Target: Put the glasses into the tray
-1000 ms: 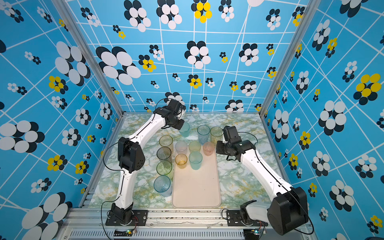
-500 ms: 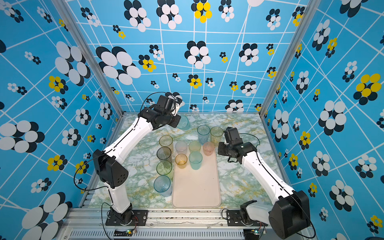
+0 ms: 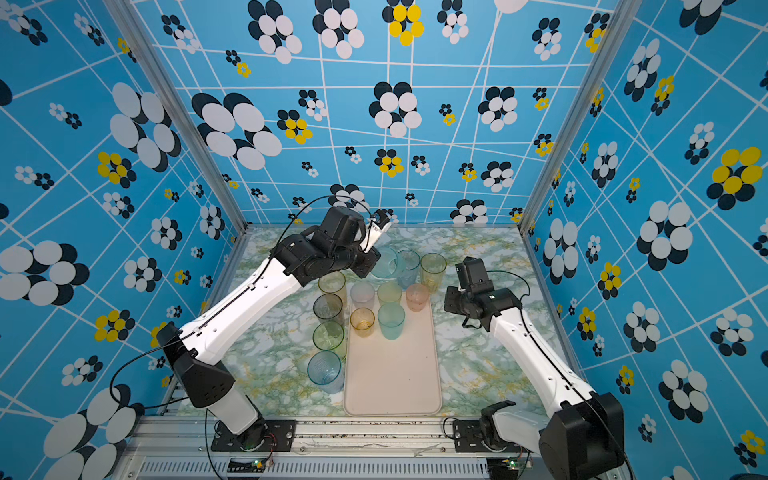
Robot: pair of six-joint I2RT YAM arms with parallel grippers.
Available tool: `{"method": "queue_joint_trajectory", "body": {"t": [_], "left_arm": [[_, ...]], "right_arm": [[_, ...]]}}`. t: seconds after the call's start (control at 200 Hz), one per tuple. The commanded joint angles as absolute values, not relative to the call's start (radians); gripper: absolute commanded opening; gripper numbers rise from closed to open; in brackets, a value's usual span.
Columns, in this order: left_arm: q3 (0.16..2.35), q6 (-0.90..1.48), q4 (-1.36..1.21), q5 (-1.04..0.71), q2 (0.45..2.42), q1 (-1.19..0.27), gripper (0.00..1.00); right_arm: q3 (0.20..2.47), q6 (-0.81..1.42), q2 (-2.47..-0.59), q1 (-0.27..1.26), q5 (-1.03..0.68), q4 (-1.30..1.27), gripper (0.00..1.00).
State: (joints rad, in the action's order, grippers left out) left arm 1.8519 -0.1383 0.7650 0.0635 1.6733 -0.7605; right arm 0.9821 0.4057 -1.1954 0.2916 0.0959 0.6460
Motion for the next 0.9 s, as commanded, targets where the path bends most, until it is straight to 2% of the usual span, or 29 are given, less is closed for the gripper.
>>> {"method": "queue_joint_trajectory", "body": {"t": [0.0,0.185,0.62,0.895], "left_arm": [[1.838,-0.168,0.774,0.077,1.621,-0.792,0.06],[1.826,-0.196,0.78,0.042,1.613,-0.852,0.06],[1.931,-0.298,0.858,-0.008,1.757,-0.991,0.06],[2.002,-0.321,0.922,-0.019,1.848,-1.008,0.06]], "right_arm": [[0.956,0.425,-1.153,0.268,0.122,0.669,0.37],[0.939,0.43,-1.125,0.236,0.116,0.681,0.37],[0.959,0.428,-1.124,0.196,0.124,0.711,0.38],[0.965,0.417,-1.108,0.179,0.127,0.721,0.38]]}}
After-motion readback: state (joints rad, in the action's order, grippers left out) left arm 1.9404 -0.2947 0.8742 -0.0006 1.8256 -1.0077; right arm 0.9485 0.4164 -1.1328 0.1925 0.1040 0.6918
